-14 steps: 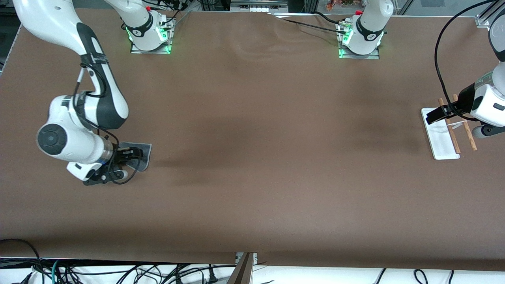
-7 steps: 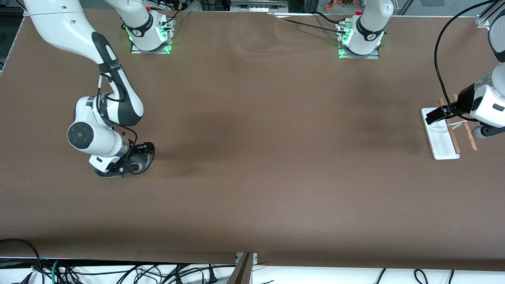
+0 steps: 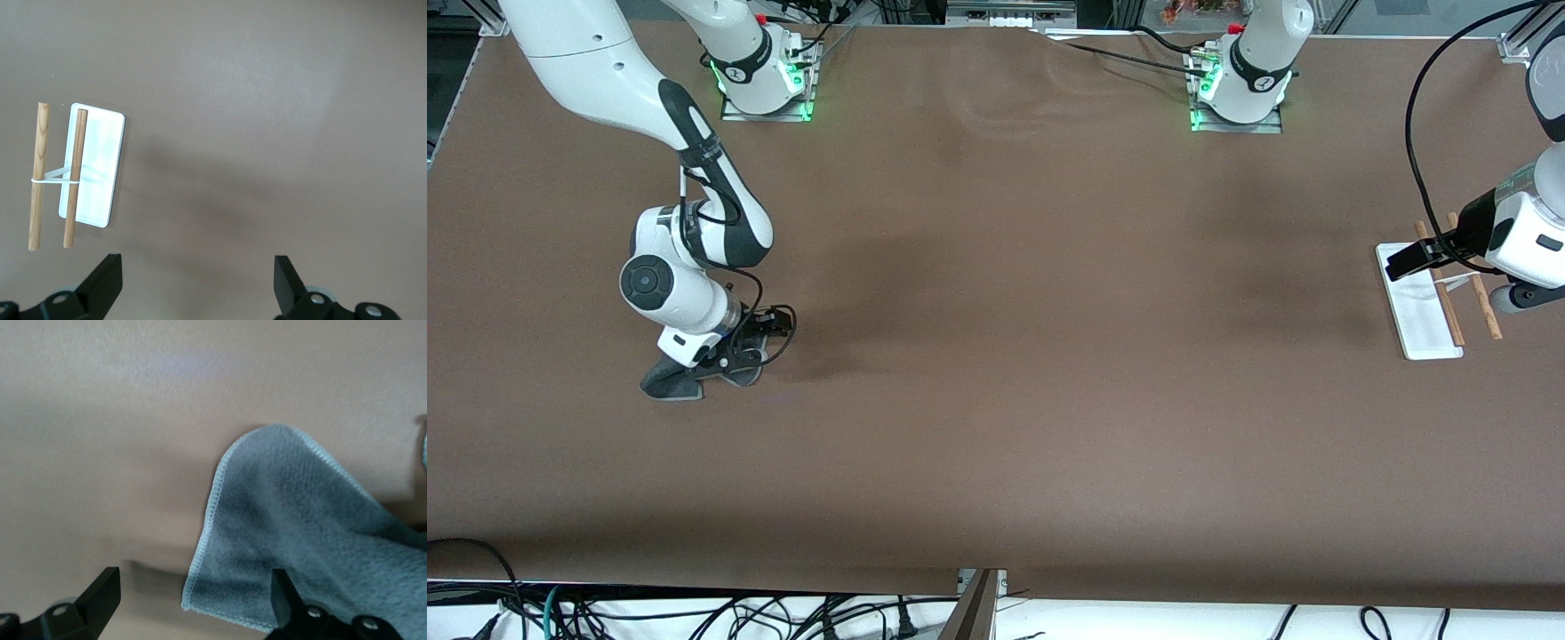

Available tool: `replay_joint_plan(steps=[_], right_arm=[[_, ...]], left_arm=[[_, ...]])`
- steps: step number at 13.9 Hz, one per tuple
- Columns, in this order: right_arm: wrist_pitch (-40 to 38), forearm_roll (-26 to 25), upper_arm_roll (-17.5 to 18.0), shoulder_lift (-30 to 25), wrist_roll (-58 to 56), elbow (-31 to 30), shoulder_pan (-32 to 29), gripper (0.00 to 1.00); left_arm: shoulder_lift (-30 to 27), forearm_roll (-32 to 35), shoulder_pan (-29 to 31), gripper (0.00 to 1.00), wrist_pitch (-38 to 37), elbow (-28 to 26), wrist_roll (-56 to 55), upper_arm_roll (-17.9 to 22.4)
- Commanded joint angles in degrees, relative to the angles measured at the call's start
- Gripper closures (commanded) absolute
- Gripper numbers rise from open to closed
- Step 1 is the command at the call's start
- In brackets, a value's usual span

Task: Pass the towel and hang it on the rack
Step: 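Close the right gripper on the towel edge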

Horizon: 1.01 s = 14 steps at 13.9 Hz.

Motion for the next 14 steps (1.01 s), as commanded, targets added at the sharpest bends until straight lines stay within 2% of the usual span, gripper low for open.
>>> replay_joint_plan(steps=[1, 3, 4, 7, 9, 11, 12, 14], right_arm=[[1.67, -0.28, -0.09, -1.92, 0.85, -3.11, 0.35, 0.04], [1.58, -0.28, -0.09, -1.83, 0.85, -3.29, 0.35, 0.34], [1.58, -0.28, -0.18, -1.74, 0.85, -3.29, 0.26, 0.45], [1.67, -0.20, -0.27, -0.95, 0.76, -3.20, 0.00, 0.51], [1.58, -0.20, -0.27, -0.95, 0.76, -3.03, 0.00, 0.77], [1.15, -0.20, -0.27, -1.39, 0.50, -2.59, 0.00, 0.96], [1.14, -0.20, -0.27, -1.91, 0.32, -1.98, 0.00, 0.99], [-0.16, -0.20, -0.45, -4.10, 0.23, -0.48, -0.09, 1.00]], left_arm=[[0.37, -0.47, 0.29, 0.00, -0.59, 1.13, 1.34, 0.01], [0.46, -0.56, 0.29, 0.00, -0.33, 1.13, 1.34, 0.01], [0.72, -0.56, 0.29, 0.00, -0.33, 1.22, 1.34, 0.01], [0.72, -0.56, 0.20, 0.00, -0.24, 1.31, 1.34, -0.07], [0.81, -0.65, 0.12, 0.00, -0.42, 1.31, 0.99, -0.25], [0.72, -0.65, 0.20, 0.00, -0.59, 1.31, 1.33, -0.16], [0.81, -0.65, 0.03, 0.00, -0.59, 1.22, 0.81, -0.34], [0.90, -0.82, 0.20, 0.00, -0.59, 1.31, 1.86, -0.43]])
